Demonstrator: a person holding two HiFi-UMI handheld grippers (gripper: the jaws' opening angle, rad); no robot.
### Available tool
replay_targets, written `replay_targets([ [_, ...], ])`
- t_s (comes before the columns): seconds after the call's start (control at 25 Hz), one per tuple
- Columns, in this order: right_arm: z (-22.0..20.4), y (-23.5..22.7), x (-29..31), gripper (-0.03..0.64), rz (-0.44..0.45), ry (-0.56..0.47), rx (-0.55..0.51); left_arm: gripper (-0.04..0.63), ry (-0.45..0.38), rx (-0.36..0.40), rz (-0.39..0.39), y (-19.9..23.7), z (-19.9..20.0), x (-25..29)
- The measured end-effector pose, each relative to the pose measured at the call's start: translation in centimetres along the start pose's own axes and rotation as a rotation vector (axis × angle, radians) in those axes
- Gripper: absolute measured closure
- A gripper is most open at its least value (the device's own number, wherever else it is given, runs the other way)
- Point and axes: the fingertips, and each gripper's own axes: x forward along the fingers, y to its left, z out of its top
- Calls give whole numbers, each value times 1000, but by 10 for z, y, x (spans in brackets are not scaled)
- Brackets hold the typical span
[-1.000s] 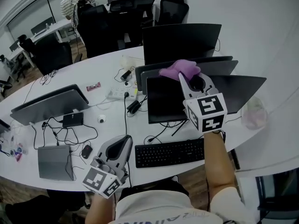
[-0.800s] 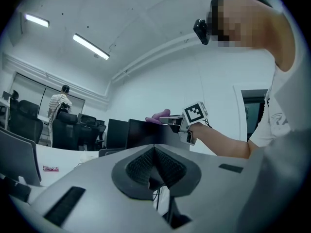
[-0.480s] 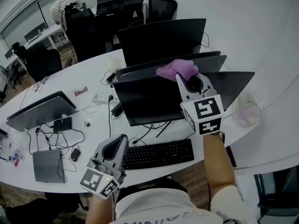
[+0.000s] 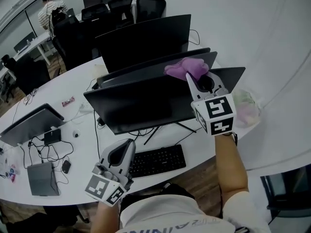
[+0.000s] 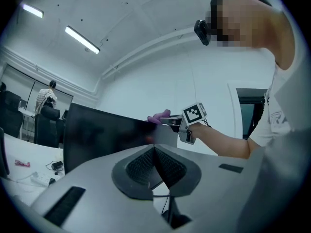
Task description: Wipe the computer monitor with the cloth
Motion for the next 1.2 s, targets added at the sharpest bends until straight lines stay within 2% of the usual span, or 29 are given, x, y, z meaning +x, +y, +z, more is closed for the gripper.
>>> replay_targets([
  [0.4,-34,-79,-19,554,-70,18,-17,591,12,-25,-79,-38,-16,62],
  [0.76,-61,-146,-35,554,-161,48,12,591,42,-31,-140,-61,-26,97],
  [1.2,-82,-194,-51,554,-247,58,30,591,92,-20,-219,-83,-42,126],
])
